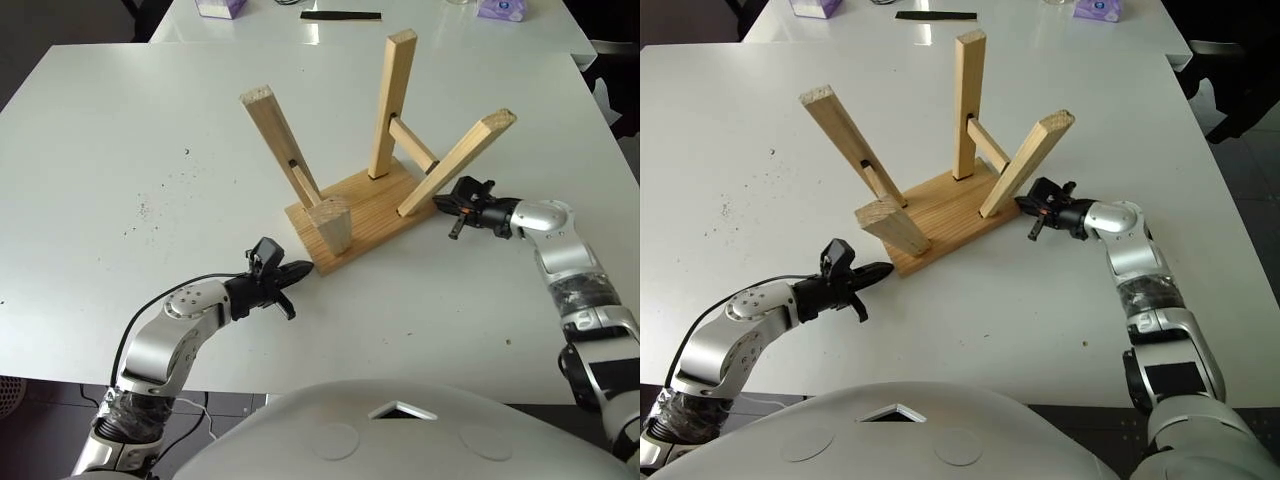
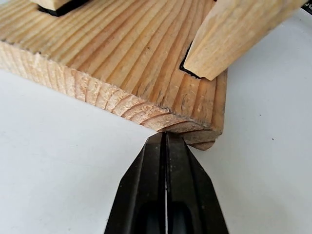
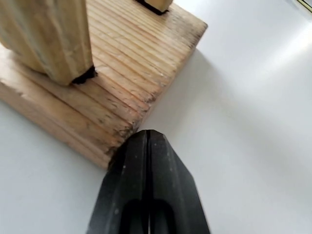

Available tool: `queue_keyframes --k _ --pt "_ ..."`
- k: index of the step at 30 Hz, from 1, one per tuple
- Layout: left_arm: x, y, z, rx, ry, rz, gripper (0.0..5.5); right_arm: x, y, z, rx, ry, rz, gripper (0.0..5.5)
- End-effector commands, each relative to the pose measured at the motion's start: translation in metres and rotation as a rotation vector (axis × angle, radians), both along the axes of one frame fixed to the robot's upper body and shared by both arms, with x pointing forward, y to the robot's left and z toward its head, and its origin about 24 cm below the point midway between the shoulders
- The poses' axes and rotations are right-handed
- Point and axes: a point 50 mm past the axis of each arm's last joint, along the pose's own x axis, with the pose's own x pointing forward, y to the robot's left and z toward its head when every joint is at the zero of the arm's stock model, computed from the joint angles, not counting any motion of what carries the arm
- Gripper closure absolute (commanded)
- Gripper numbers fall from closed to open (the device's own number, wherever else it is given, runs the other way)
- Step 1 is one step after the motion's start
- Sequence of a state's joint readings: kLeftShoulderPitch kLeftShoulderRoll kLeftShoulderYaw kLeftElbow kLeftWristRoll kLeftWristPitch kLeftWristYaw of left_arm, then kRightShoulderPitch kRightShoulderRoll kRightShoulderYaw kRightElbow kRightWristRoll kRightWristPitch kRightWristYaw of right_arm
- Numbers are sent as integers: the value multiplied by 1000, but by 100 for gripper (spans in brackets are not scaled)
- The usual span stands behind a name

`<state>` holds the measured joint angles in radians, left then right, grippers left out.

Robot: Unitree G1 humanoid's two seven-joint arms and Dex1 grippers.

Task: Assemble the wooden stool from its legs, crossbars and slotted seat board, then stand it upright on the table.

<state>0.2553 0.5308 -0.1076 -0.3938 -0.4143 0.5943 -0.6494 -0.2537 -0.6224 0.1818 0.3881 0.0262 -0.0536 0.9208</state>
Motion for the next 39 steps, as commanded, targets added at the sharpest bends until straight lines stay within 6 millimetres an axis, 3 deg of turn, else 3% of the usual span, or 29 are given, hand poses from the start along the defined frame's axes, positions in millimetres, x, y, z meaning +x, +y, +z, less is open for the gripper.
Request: queue_keyframes --k 1,6,10,19,24,30,39 --pt "-4 9 -6 42 33 45 548 -29 21 -2 71 91 113 550" --pt "-1 21 -1 73 13 61 548 -59 26 12 120 112 76 550" --pt "-9 21 0 68 25 60 548 -83 31 13 114 162 90 550" --pt "-14 21 -1 62 32 77 548 -81 24 12 73 145 26 550" --pt "-17 33 0 86 29 142 548 -84 12 14 38 151 15 550" --pt "-18 39 -3 108 35 144 548 -85 12 12 29 150 18 550" --pt "-21 14 -1 16 12 38 548 -95 29 16 100 187 116 550"
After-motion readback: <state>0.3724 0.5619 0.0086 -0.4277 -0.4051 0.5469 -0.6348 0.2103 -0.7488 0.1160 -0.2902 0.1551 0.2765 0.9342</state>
